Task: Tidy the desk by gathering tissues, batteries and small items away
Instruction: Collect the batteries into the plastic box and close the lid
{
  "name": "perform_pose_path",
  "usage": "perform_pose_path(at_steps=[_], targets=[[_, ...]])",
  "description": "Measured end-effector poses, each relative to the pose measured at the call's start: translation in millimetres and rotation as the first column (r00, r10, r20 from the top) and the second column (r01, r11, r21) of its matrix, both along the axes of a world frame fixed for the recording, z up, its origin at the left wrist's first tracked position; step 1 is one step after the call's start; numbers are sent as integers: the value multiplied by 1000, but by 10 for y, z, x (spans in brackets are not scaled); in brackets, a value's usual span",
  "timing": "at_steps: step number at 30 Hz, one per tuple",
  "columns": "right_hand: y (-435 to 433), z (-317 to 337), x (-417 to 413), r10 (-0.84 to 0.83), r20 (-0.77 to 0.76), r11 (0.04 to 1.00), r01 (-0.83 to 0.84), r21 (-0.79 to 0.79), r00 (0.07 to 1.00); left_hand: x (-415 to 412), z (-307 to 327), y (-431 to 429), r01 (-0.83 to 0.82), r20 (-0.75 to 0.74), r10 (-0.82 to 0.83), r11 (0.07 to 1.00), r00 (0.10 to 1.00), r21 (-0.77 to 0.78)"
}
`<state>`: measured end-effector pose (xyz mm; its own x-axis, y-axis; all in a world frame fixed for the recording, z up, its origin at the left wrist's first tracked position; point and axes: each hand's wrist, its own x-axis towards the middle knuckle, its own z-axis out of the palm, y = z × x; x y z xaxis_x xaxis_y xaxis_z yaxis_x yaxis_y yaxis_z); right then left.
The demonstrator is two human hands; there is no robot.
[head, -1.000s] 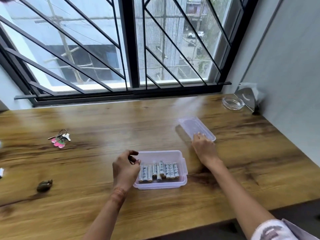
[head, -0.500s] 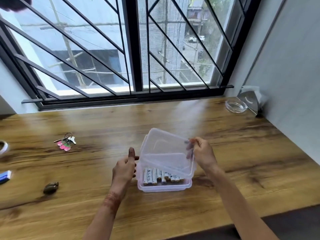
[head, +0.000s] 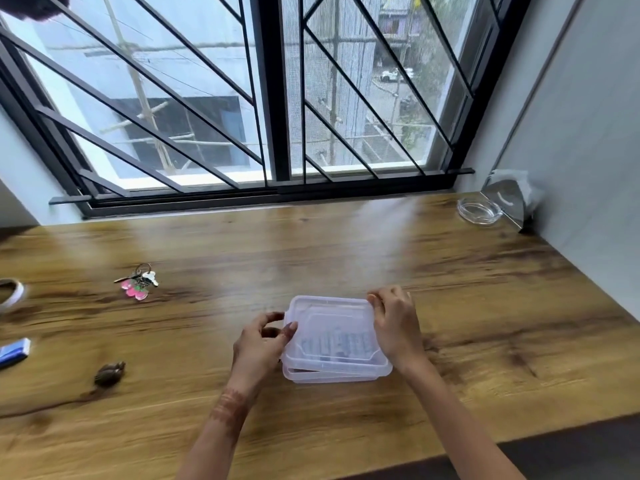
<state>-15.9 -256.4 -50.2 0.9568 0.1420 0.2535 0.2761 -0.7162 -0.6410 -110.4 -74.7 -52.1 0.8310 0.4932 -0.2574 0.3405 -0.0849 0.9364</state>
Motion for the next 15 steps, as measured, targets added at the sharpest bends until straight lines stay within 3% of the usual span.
perform_pose_path(at_steps=[5,9,15], targets=[[-37,-15,-29,-29,-106,994,39,97,994,-15,-35,15,11,2,-11,999,1000,-38],[-108,-25,-82,-35,-197,995,52,81,980,-43,-88,7,-10,-9,9,994,1000,-109],[-242,-101,-239,33,-348,984,30,173,937,-67,-112,-51,-24,-14,22,981,1000,-193]])
